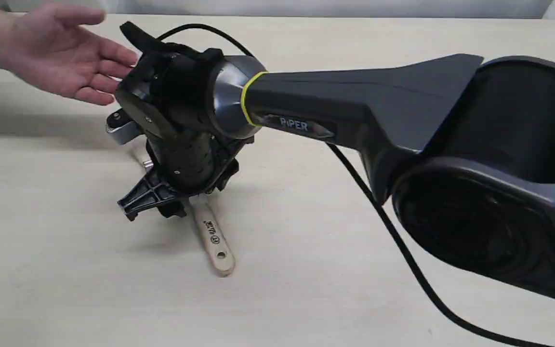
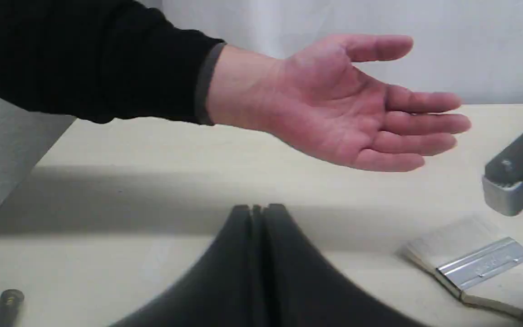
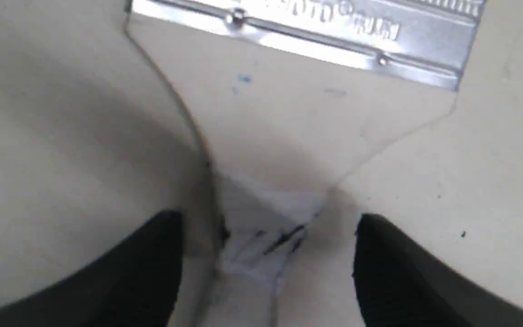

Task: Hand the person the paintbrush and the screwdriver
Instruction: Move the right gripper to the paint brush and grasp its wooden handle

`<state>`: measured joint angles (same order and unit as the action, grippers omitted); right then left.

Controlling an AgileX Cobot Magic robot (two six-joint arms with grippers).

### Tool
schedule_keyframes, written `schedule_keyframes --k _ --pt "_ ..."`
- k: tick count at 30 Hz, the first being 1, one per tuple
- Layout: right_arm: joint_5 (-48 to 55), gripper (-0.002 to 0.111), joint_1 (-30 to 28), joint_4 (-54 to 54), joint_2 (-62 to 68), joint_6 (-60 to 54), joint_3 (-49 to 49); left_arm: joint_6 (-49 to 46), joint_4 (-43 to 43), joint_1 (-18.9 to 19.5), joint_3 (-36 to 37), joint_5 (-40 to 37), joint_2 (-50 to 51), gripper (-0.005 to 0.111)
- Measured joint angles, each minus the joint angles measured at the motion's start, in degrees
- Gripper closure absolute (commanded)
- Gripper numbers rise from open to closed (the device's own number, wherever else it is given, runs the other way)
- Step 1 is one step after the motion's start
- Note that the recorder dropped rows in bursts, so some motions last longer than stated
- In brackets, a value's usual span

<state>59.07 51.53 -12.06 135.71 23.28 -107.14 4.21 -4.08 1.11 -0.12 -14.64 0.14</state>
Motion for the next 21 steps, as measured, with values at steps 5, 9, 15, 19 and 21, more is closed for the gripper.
schedule_keyframes --k 5,9,15,19,21 --pt "-0.5 0.05 0.0 0.0 0.5 0.3 0.0 0.0 0.0 0.0 0.0 0.0 0.0 0.107" --pt "-0.6 0.052 0.0 0.0 1.0 1.0 -0.3 0.0 0.0 0.0 0.0 0.0 0.0 0.107" --pt "-1.0 0.084 0.0 1.0 1.2 1.5 -0.6 0.0 0.0 0.0 0.0 0.0 0.0 0.107" --pt "-0.6 0.102 0.0 1.0 1.2 1.5 -0.7 0.0 0.0 0.0 0.0 0.0 0.0 0.107" --pt "-0.1 0.104 0.0 1.0 1.2 1.0 -0.7 0.0 0.0 0.0 0.0 0.0 0.0 0.107"
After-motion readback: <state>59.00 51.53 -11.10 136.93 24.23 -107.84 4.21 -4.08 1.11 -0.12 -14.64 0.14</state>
